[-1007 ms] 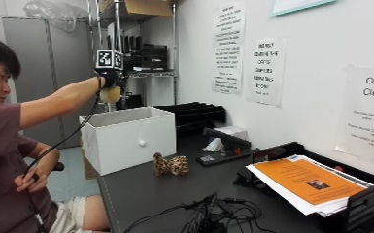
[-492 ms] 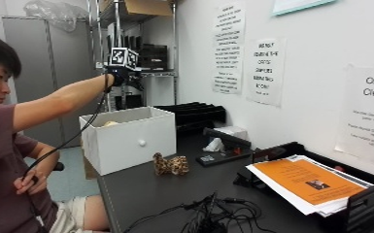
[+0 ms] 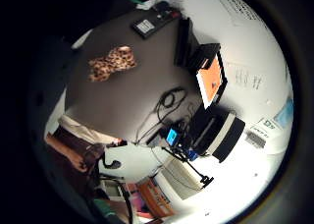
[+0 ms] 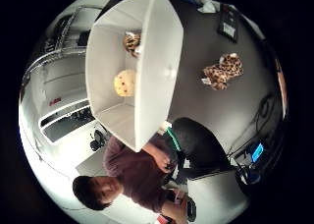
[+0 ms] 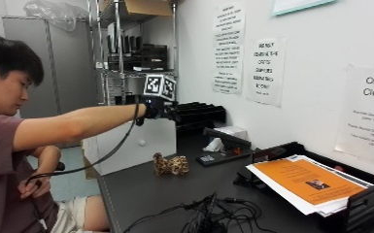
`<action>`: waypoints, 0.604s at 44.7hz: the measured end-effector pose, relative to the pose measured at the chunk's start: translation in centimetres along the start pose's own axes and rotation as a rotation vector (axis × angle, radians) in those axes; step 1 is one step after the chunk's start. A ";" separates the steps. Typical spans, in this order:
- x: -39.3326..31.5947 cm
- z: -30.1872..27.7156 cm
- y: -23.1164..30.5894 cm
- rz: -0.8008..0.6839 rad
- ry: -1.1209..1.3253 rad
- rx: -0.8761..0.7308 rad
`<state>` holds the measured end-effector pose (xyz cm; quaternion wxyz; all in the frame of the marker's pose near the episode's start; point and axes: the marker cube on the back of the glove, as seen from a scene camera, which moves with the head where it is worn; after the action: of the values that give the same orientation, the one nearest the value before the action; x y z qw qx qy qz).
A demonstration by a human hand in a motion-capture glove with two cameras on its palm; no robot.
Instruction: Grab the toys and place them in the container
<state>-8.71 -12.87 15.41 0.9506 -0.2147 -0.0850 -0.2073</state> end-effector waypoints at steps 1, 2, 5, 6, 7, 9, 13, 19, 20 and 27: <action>0.3 0.6 -0.3 -0.002 0.001 -0.001; 0.5 1.3 -0.8 -0.002 0.000 -0.001; 1.1 4.4 -3.1 -0.008 -0.011 -0.011; 1.3 5.8 -3.9 -0.013 -0.013 -0.026; 1.5 7.2 -4.7 -0.020 -0.014 -0.048; 1.5 10.1 -6.7 -0.037 -0.017 -0.096; 2.0 16.0 -10.2 -0.046 -0.020 -0.172; 4.2 20.6 -11.9 -0.018 -0.035 0.026; 4.3 20.7 -12.1 -0.014 -0.040 0.075; 4.4 20.8 -12.5 0.032 -0.063 0.305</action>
<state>-11.63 -15.50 39.76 0.9722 -0.0755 -0.1420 -0.1701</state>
